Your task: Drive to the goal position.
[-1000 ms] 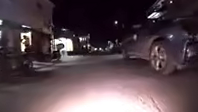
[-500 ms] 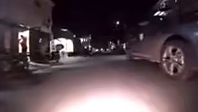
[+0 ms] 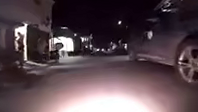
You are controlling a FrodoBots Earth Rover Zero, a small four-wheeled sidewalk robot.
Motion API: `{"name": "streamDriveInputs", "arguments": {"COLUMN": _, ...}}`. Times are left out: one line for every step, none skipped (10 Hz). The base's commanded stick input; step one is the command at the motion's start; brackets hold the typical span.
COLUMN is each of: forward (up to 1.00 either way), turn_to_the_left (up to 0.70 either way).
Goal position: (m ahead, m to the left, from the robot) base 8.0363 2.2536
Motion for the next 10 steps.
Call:
{"name": "streamDriveInputs", "arguments": {"forward": 0.85, "turn_to_the_left": 0.00}}
{"name": "streamDriveInputs", "arguments": {"forward": 0.85, "turn_to_the_left": 0.00}}
{"name": "streamDriveInputs", "arguments": {"forward": 0.85, "turn_to_the_left": 0.00}}
{"name": "streamDriveInputs", "arguments": {"forward": 0.85, "turn_to_the_left": 0.00}}
{"name": "streamDriveInputs", "arguments": {"forward": 0.85, "turn_to_the_left": 0.00}}
{"name": "streamDriveInputs", "arguments": {"forward": 0.85, "turn_to_the_left": -0.03}}
{"name": "streamDriveInputs", "arguments": {"forward": 0.85, "turn_to_the_left": -0.07}}
{"name": "streamDriveInputs", "arguments": {"forward": 0.85, "turn_to_the_left": -0.24}}
{"name": "streamDriveInputs", "arguments": {"forward": 0.85, "turn_to_the_left": -0.15}}
{"name": "streamDriveInputs", "arguments": {"forward": 0.85, "turn_to_the_left": 0.00}}
